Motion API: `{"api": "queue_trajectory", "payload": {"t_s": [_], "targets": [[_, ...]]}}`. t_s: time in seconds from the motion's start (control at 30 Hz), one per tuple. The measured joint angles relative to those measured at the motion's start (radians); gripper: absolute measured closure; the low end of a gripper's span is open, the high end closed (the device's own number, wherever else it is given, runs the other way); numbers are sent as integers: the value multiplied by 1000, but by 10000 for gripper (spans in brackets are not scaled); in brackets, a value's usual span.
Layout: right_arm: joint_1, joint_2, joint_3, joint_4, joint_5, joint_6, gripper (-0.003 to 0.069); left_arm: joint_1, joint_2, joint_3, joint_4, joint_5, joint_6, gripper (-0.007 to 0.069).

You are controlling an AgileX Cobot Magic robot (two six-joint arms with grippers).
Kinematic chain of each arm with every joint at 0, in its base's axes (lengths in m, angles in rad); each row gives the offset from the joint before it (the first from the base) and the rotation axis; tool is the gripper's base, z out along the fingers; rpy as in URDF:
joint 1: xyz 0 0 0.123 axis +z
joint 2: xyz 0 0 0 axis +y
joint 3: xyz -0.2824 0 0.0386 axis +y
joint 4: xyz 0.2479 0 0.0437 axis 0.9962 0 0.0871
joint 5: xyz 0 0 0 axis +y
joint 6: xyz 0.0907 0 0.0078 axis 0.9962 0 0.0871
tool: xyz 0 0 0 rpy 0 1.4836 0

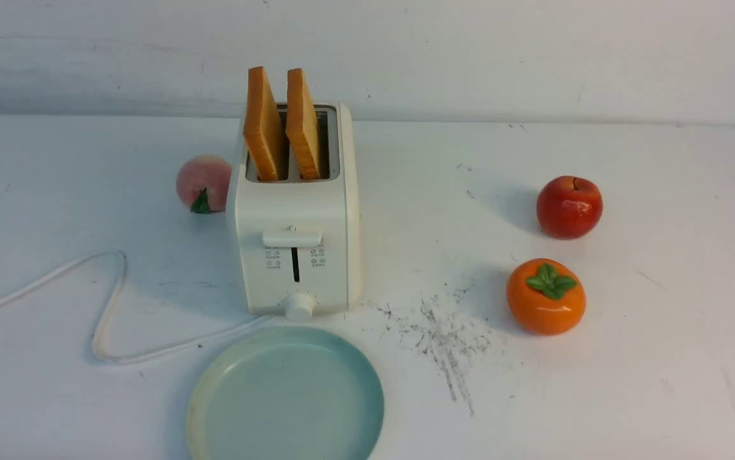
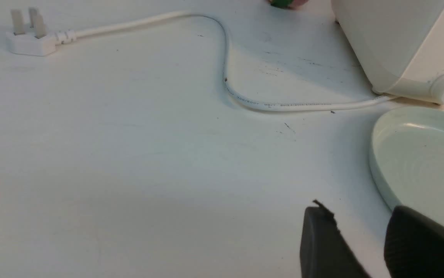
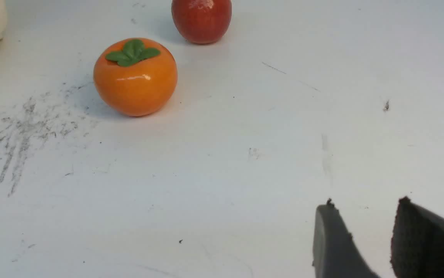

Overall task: Take toasted bread from bread machine on white table place on plate.
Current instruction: 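Reach for a toast slice standing in the toaster with the left gripper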

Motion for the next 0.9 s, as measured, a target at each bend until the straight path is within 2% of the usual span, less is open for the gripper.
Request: {"api": "queue_trajectory", "payload": {"t_s": [0.63,0.8,0.9], "targets": [[0,0,0,0,0,0,419,0,0,0,-14,-18,0,386],[0,0,0,0,0,0,419,0,0,0,-67,-118,-15,386],[0,0,0,0,0,0,419,0,0,0,-145,-222,-55,386]]}}
